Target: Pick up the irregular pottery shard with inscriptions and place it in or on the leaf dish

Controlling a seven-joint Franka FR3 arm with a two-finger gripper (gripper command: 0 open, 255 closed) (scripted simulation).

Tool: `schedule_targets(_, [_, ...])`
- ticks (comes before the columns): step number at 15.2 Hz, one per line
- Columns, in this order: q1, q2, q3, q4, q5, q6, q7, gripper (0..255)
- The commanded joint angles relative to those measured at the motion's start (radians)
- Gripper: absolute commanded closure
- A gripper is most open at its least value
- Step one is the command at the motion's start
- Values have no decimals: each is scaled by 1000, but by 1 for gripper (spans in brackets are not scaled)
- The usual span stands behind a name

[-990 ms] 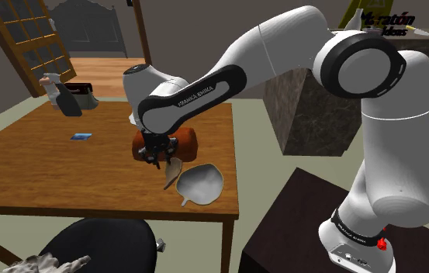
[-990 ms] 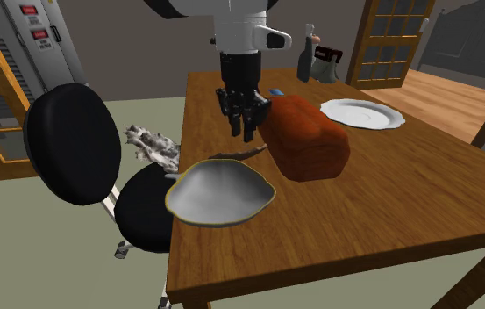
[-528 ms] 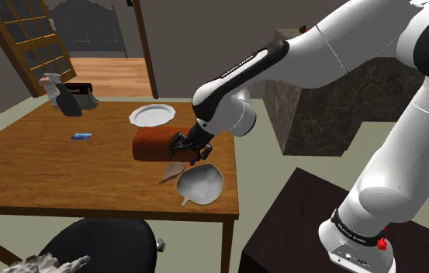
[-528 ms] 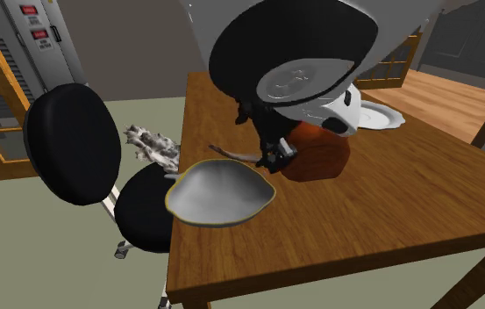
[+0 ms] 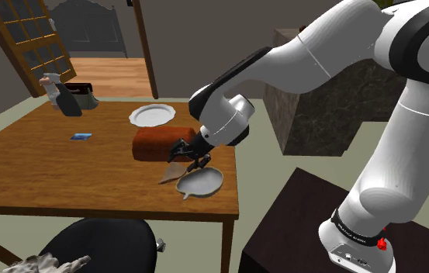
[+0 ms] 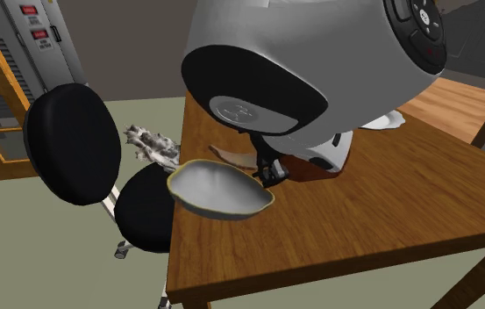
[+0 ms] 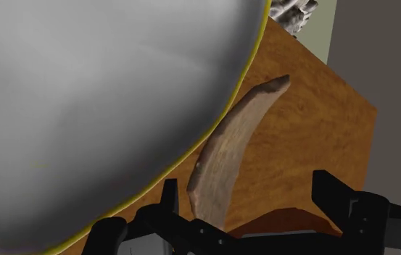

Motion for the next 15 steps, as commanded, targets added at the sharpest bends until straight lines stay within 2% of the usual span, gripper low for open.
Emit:
schedule_targets(1, [3,10,3,6,11,7,-12,0])
schedule_targets(7, [3,10,2,6,11,7,-12,0])
schedule_targets(8, [3,10,2,6,11,7,-12,255])
schedule_targets(15, [3,11,2,7,11,7,-11,255])
